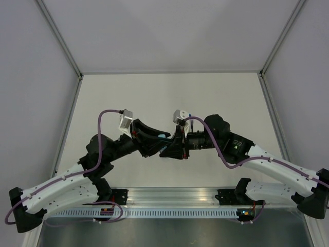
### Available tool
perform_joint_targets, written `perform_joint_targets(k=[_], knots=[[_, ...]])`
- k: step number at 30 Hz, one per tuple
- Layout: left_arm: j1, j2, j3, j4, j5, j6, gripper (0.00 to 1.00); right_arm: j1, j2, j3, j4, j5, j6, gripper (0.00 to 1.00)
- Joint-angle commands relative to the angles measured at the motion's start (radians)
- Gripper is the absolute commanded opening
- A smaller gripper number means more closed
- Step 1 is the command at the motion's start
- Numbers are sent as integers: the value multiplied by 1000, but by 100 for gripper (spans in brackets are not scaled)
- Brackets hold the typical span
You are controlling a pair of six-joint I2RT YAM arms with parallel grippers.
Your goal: Insert the pens into the pen caps
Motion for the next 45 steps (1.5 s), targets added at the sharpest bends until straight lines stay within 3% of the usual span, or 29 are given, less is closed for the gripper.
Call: perform_joint_targets(k=[1,5,7,10,14,22,35,45], knots=[[-31,-20,171,-455,-113,93,52,-40,-4,-59,271,96,0,0],[-31,19,369,-630,-251,172,99,-40,-4,-164,291,119,11,0],[-31,36,442,-681,-300,198,100,-46,-4,-215,302,131,18,0],[-31,12,436,-739,-429,205,100,-69,14,-243,307,173,55,0],[-31,-62,226,-681,-570,190,100,-135,106,-200,275,263,177,0],[-31,-137,-112,-455,-724,192,100,-258,468,-2,120,395,287,2],[-31,-123,-161,-408,-818,250,100,-371,812,210,-95,515,386,14],[-31,-123,-153,-422,-842,256,100,-422,851,213,-149,552,399,32]])
